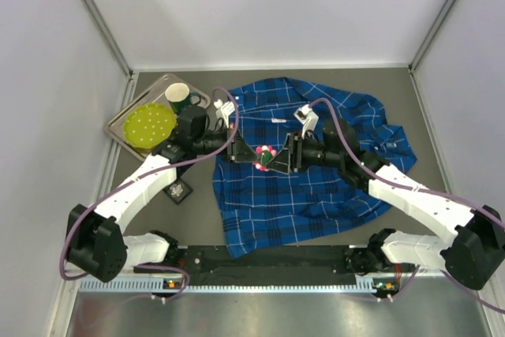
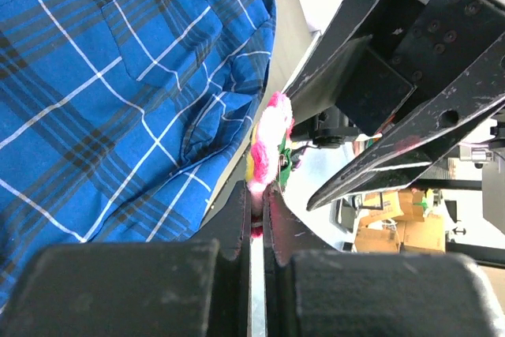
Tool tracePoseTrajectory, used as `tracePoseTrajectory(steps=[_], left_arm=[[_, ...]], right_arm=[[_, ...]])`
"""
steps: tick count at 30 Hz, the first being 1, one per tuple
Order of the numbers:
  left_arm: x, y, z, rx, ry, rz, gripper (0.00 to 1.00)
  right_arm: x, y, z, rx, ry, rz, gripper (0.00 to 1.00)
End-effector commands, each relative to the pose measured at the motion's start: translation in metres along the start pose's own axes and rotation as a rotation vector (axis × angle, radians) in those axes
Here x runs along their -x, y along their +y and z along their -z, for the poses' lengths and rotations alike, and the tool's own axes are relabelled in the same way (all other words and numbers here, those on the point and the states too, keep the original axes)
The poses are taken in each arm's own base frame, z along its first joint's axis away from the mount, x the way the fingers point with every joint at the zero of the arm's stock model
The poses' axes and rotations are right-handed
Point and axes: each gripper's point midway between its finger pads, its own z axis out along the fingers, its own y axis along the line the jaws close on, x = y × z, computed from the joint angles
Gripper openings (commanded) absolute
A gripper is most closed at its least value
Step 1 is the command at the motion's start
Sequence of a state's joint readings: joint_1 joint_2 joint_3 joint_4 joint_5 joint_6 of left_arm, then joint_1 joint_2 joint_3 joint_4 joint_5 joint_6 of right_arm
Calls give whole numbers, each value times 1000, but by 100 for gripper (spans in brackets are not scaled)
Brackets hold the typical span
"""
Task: Remove the brooch from the garment
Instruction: Pass from the left arm to the right
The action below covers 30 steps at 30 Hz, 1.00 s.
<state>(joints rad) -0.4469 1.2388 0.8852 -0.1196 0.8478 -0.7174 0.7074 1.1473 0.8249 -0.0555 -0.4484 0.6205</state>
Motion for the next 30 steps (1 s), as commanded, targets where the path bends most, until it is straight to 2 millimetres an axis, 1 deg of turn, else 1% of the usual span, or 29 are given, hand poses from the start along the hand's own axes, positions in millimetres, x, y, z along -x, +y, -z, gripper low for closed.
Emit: tracePoseTrajectory(steps=[1,3,4,6,7,8,10,12,16,18,21,26,28,30], left_arm=[[6,-16,7,-16,9,-119,0],[7,-20,8,-30,15,-152,0],[7,-21,7,-36,20,-157,0],[5,-22,7,-37,31,-163,0],[5,-23,6,-39,33,-166,0],[4,-23,5,-38,38,-166,0],[4,-23,4,-32,40,-168,0],[5,-18,4,-6,39,-162,0],[7,-18,2,2,36,-154,0],[8,-16,1,9,38,-144,0],[9,-17,0,8,39,-137,0],[8,-22,0,-2,45,-143,0],[6,-21,0,-4,49,-145,0],[5,-21,1,-3,48,-146,0]], right_arm=[[21,15,18,36,-21,38,53],[21,15,19,47,-7,50,53],[23,17,16,62,6,50,52],[26,22,12,85,24,54,49],[24,23,11,98,38,51,46],[23,22,6,98,50,47,44],[25,22,5,98,45,49,41],[27,23,6,102,38,57,41],[28,20,3,82,34,51,42],[23,21,-1,79,47,56,42],[23,19,-3,65,45,63,41],[24,14,-7,48,44,68,35],[26,14,-10,47,45,72,30],[27,12,-11,41,42,76,28]])
